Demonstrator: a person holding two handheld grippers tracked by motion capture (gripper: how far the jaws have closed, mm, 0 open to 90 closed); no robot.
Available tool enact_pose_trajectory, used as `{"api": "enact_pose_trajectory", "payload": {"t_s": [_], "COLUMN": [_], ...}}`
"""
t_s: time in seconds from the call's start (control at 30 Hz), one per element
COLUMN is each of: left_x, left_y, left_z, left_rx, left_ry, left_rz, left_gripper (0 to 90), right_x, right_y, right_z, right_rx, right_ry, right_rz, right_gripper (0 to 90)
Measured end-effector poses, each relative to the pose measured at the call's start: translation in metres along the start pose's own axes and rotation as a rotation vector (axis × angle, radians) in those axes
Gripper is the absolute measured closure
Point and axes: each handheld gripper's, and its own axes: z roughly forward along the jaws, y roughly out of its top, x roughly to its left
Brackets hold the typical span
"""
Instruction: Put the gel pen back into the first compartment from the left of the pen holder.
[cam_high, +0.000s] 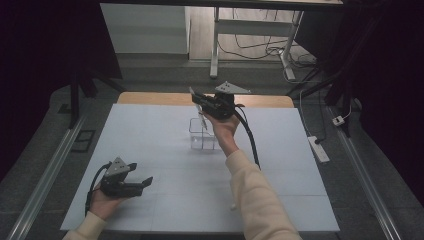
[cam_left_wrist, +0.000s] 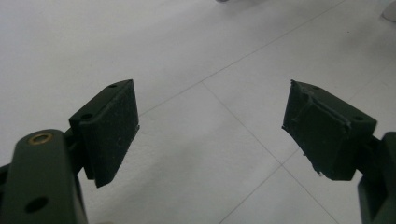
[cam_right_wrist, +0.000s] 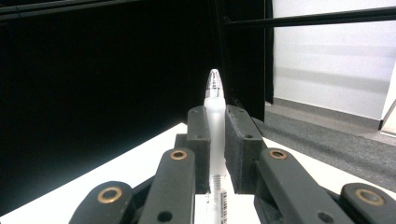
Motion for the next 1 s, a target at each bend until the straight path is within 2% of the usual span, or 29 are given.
{"api": "enact_pose_trajectory", "payload": {"t_s": [0.5, 0.83, 0.9, 0.93, 1.0], "left_x": [0.001, 0.002, 0.002, 0.002, 0.002], "left_y": [0.0, -0.001, -0.001, -0.001, -0.001], "left_z": [-0.001, -0.001, -0.001, 0.0, 0.0], "left_rx": [-0.002, -0.001, 0.001, 0.002, 0.004], "left_ry": [0.003, 0.001, 0.001, 0.001, 0.001], "left_rz": [0.002, 0.0, 0.0, 0.0, 0.002], "left_gripper": [18.1, 18.1, 18.1, 18.1, 18.1], "right_x": [0.001, 0.0, -0.001, -0.001, -0.001], "right_y": [-0.005, -0.012, -0.014, -0.014, -0.014], "right_z": [0.022, 0.03, 0.03, 0.03, 0.027], "right_rx": [0.01, 0.019, 0.041, 0.05, 0.066], "right_ry": [0.006, 0.019, -0.004, -0.015, -0.036], "right_rz": [-0.004, -0.011, -0.036, -0.038, -0.035], "right_gripper": [79.9, 78.8, 68.9, 62.7, 56.0]}}
